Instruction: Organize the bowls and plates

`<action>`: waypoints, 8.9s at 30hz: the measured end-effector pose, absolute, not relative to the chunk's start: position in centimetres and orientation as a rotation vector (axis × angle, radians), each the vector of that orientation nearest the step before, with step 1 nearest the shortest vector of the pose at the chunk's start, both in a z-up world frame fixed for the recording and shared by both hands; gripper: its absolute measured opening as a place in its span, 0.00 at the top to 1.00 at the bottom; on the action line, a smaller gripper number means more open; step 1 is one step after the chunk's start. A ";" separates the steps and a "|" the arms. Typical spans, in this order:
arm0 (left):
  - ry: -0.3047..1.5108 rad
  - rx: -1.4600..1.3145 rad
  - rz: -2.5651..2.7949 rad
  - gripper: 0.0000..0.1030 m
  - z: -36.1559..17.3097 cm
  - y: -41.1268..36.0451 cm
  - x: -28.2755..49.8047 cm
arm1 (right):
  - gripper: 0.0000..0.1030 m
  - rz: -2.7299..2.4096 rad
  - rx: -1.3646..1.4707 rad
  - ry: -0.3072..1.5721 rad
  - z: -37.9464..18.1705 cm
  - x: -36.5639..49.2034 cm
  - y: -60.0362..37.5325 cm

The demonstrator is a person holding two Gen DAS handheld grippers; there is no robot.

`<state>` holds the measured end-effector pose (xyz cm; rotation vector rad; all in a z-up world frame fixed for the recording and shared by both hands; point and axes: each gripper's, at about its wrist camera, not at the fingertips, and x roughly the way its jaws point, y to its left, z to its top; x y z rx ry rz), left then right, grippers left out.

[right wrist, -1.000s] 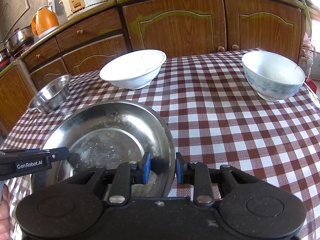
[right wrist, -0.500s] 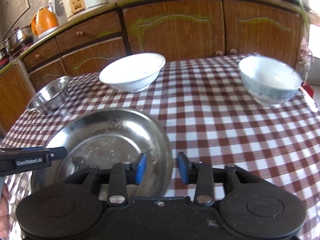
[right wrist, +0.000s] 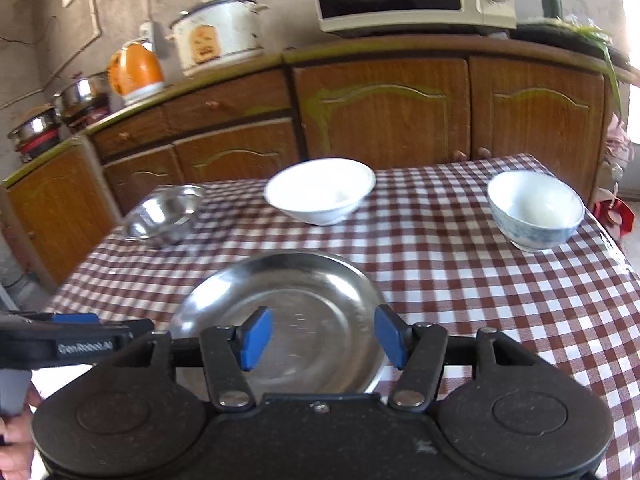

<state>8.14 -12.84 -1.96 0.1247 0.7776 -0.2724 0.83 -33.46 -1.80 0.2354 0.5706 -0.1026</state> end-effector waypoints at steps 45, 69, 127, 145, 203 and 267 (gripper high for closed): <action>0.715 0.039 -0.182 0.19 2.7 -4.6 2.2 | 0.22 0.040 0.165 0.482 4.5 -4.5 -23.4; 0.684 0.068 -0.153 0.18 3.3 -2.3 8.0 | 0.22 0.049 0.139 0.505 4.3 1.3 -20.9; 0.740 0.083 -0.029 0.18 -2.0 -3.1 31.6 | 0.22 0.044 0.105 0.560 -1.6 28.8 -22.0; 0.765 0.047 -0.056 0.25 -5.7 -3.6 37.7 | 0.22 0.033 0.174 0.661 -6.4 35.5 -22.9; 0.639 0.071 -0.137 0.69 6.6 1.9 15.3 | 0.80 0.171 0.202 0.557 6.1 12.9 -17.3; 0.730 0.087 -0.176 0.69 1.1 2.4 2.9 | 0.80 0.145 0.198 0.641 -0.4 -1.8 -17.2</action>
